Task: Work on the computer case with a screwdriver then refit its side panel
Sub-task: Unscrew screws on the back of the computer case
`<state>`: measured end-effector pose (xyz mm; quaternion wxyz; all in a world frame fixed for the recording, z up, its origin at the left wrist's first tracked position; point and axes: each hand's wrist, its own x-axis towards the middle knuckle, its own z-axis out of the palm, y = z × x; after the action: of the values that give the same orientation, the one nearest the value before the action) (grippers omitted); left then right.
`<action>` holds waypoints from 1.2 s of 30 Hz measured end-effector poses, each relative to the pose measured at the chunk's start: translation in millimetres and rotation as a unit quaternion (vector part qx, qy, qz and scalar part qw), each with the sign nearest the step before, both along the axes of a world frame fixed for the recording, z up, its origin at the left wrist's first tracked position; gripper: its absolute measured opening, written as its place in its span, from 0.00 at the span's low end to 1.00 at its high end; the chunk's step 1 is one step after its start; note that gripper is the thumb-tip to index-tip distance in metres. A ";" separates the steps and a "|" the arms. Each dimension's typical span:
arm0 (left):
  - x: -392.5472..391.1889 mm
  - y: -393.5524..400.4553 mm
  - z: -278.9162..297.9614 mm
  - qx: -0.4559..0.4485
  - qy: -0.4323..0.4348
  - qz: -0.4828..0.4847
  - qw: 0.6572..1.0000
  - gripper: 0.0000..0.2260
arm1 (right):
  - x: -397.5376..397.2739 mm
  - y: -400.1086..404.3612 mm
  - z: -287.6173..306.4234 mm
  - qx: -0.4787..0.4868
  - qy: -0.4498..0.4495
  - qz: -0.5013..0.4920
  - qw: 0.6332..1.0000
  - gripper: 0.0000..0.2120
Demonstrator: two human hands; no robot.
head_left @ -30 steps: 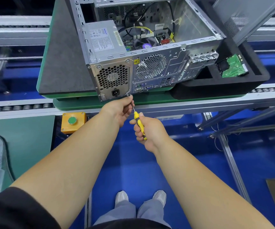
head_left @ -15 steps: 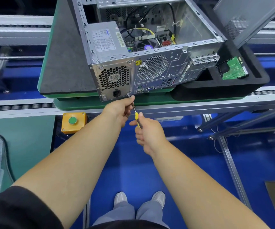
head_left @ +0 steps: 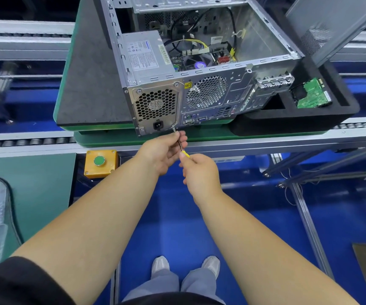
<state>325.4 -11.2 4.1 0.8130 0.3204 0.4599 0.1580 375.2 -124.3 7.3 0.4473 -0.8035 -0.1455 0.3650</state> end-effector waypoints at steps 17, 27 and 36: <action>9.3 0.3 -7.9 0.037 0.039 0.048 0.997 0.05 | 0.8 -4.0 3.0 -0.108 -0.194 0.063 0.973 0.18; 13.6 7.3 -8.4 0.044 0.093 0.022 0.994 0.13 | 16.1 -3.3 8.0 0.116 0.516 -0.097 0.843 0.21; 9.8 1.8 -6.3 0.016 0.037 0.030 0.999 0.07 | 5.8 -2.5 -1.7 -0.030 -0.086 0.019 0.996 0.20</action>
<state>335.2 -9.4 -2.1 0.7851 0.3252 0.4965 0.1774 381.0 -126.9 5.7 0.4019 -0.8418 -0.1881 0.3073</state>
